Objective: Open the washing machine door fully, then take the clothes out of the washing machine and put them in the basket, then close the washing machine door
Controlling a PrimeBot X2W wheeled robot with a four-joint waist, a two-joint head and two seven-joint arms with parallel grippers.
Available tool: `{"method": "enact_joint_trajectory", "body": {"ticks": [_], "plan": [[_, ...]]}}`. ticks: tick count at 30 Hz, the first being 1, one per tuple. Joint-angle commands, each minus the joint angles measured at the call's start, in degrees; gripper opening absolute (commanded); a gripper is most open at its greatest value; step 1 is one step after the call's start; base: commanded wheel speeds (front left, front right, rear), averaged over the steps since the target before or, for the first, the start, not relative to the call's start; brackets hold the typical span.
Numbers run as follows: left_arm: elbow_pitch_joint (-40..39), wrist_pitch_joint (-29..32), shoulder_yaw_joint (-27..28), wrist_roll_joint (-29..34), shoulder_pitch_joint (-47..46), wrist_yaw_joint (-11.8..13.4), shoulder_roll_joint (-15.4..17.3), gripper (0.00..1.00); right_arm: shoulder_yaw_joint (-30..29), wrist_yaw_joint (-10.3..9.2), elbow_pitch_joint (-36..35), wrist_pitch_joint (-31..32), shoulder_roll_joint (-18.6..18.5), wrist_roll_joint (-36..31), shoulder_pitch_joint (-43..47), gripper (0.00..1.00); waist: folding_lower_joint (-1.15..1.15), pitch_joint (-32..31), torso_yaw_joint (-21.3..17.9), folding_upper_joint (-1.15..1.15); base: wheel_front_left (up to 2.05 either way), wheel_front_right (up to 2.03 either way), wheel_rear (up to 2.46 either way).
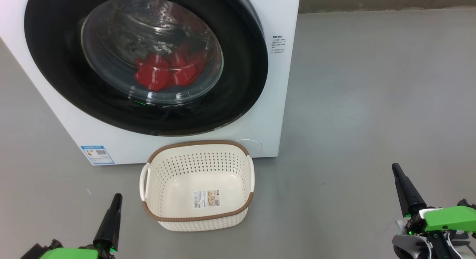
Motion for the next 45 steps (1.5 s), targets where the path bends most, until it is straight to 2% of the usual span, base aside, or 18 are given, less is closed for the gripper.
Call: {"method": "enact_joint_trajectory", "body": {"ticks": [1,45], "plan": [[-1.43,0.51,2.09,0.66,-1.69,-0.42,0.52,0.0,0.83,-0.04,-1.62,0.47,-0.33,-0.48,-2.19,0.0,0.0,0.0,0.0,0.0,0.0,0.0,0.0],[-1.41,0.74,2.37,0.89,-1.71,-0.42,0.33,0.0,0.53,-0.04,-1.61,0.7,-0.13,-0.73,-2.22,0.0,0.0,0.0,0.0,0.0,0.0,0.0,0.0]]}}
